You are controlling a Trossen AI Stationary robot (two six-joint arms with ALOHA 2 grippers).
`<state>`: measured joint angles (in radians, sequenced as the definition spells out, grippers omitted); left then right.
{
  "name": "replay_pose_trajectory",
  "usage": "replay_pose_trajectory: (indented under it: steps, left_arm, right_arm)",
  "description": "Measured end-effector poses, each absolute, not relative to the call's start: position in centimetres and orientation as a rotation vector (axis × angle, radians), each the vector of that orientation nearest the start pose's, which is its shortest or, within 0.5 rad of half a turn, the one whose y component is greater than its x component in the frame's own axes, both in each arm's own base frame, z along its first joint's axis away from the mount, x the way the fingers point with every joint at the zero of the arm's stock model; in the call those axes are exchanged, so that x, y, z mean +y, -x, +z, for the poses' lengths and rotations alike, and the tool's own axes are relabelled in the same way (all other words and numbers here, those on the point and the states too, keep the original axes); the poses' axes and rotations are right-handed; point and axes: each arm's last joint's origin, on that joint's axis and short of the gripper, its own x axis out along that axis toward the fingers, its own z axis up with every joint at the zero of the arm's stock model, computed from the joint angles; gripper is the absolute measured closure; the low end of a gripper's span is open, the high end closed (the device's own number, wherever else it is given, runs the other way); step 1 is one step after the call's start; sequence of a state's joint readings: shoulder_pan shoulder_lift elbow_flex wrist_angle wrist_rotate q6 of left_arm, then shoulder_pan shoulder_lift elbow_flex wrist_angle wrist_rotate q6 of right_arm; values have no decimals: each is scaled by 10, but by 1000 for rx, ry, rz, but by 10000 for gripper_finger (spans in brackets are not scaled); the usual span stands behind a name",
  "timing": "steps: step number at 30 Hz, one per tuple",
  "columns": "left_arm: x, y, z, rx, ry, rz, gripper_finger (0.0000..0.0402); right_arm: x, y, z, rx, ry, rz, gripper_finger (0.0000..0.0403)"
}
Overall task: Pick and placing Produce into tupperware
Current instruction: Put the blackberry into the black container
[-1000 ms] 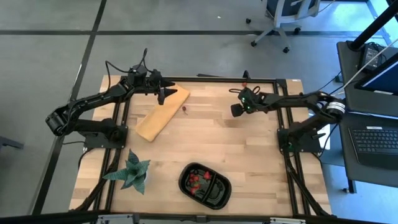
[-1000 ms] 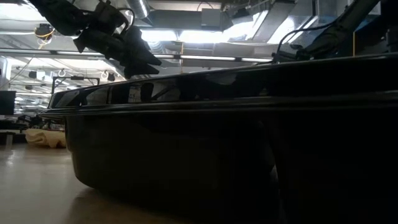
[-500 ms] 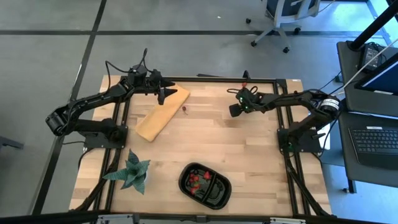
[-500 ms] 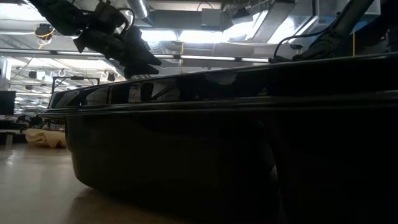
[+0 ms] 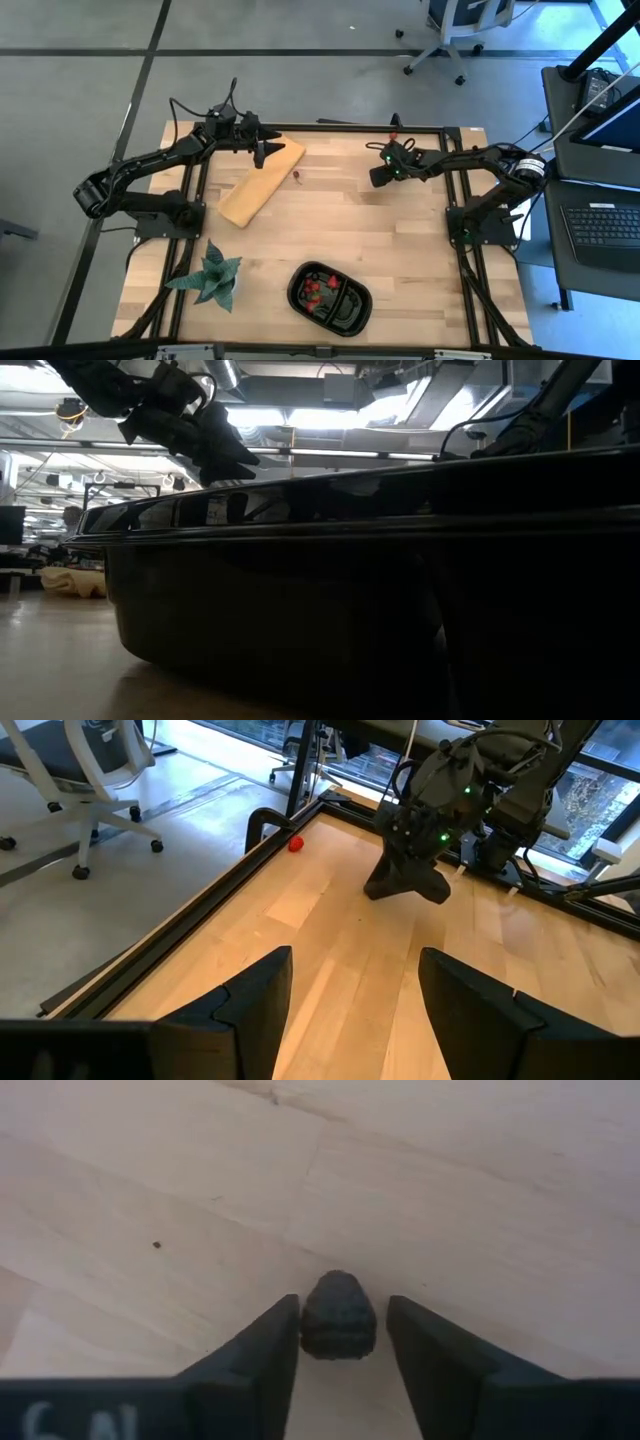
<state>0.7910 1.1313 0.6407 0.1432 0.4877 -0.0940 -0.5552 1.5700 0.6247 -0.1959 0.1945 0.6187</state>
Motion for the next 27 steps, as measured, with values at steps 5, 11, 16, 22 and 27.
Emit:
replay_pose_trajectory:
  steps: [5, 11, 16, 22, 27]
  left_arm:
    - [161, -178, 248, 266, 301, 314, 190]
    - [161, -178, 248, 266, 301, 314, 190]
    - [161, -178, 248, 266, 301, 314, 190]
    - [161, -178, 248, 266, 301, 314, 190]
    - [161, -178, 248, 266, 301, 314, 190]
  right_arm:
    - [-138, -210, 116, 923, -697, -1024, 287]
    - [-136, -210, 117, 922, -693, -1019, 303]
    - [-126, -212, 135, 903, -693, -958, 294]
    - [-107, -229, 188, 886, -612, -789, 301]
    - [-75, -252, 243, 846, -509, -574, 296]
